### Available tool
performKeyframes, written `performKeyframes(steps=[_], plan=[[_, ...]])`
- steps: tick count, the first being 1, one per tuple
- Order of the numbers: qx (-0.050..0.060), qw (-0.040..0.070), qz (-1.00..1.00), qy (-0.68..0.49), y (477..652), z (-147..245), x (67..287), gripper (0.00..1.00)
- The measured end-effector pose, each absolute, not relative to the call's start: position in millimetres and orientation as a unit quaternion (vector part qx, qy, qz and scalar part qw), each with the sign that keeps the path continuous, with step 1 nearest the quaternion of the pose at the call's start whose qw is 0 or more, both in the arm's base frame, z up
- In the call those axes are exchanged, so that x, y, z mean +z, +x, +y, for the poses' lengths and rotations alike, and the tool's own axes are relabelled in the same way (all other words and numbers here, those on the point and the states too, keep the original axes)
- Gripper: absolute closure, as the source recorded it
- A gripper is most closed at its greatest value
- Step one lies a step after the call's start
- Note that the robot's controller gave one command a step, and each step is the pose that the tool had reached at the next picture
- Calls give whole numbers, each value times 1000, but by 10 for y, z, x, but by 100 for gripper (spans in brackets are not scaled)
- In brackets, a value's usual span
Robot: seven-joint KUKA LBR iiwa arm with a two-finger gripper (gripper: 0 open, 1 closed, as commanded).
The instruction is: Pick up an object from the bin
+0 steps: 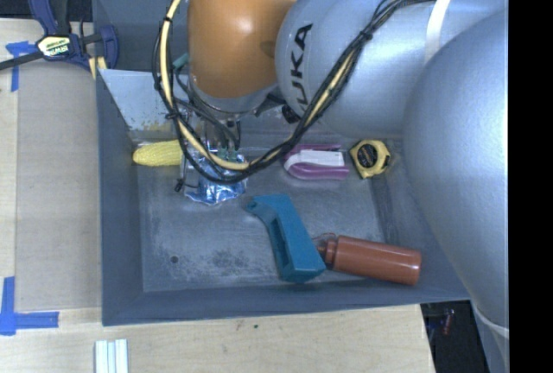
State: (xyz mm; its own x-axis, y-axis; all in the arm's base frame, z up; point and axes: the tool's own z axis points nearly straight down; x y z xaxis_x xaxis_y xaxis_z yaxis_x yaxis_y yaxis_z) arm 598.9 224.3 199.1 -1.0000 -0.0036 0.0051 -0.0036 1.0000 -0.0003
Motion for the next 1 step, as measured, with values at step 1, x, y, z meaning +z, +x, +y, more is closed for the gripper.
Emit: performKeyframes(steps=[1], plan=[[-1,-1,-1000,0,6008,2227,2043,0]])
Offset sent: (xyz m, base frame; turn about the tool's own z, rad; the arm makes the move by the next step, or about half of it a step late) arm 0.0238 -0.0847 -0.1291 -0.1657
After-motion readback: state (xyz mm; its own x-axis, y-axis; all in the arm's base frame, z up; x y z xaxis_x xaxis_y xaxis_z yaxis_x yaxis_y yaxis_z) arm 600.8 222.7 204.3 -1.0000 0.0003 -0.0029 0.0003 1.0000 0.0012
